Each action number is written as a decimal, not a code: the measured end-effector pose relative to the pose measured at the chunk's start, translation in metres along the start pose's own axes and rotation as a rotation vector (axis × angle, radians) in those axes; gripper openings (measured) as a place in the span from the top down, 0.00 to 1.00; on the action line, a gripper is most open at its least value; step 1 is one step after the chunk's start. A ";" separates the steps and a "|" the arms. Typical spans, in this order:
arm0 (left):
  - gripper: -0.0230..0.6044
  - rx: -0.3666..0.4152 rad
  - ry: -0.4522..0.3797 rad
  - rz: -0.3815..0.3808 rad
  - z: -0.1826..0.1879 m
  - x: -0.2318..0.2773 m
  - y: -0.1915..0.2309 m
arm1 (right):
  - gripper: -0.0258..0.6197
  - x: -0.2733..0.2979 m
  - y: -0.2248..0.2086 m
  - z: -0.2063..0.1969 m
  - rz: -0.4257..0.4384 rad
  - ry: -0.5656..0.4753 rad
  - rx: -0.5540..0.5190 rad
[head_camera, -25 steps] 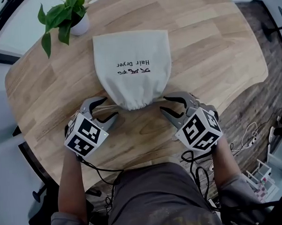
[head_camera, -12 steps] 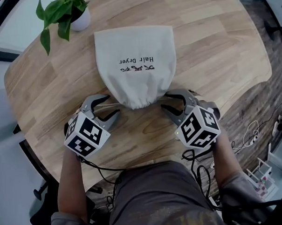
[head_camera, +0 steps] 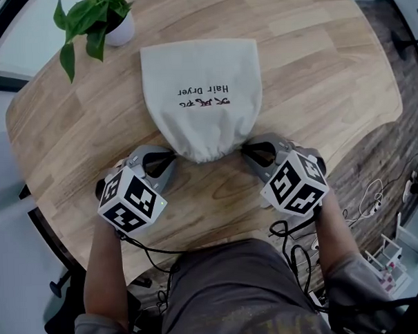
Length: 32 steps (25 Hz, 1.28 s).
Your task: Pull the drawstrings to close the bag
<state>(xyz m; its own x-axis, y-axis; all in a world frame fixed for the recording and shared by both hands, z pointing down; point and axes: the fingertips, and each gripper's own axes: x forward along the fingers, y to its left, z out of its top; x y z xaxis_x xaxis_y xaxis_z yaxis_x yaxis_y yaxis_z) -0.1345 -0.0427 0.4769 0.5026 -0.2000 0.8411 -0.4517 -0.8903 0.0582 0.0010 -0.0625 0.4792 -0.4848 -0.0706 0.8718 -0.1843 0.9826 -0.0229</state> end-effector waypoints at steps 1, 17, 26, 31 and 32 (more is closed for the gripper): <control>0.93 0.009 0.011 0.002 0.000 0.000 0.000 | 0.89 0.000 0.000 0.000 -0.006 0.004 -0.016; 0.94 -0.088 -0.008 0.020 -0.001 -0.002 0.004 | 0.90 -0.005 -0.013 -0.002 -0.042 -0.038 0.122; 0.95 -0.237 -0.016 0.138 -0.014 -0.010 0.013 | 0.91 -0.017 -0.017 -0.026 -0.121 -0.074 0.241; 0.95 -0.256 -0.009 0.151 -0.018 -0.013 0.012 | 0.91 -0.021 -0.013 -0.032 -0.115 -0.068 0.249; 0.95 -0.259 -0.010 0.152 -0.018 -0.014 0.012 | 0.91 -0.022 -0.013 -0.033 -0.113 -0.070 0.251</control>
<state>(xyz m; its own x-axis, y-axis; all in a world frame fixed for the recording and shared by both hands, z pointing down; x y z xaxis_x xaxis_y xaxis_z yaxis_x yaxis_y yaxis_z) -0.1602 -0.0433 0.4758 0.4214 -0.3280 0.8455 -0.6946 -0.7161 0.0683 0.0418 -0.0678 0.4763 -0.5052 -0.1974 0.8401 -0.4422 0.8952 -0.0556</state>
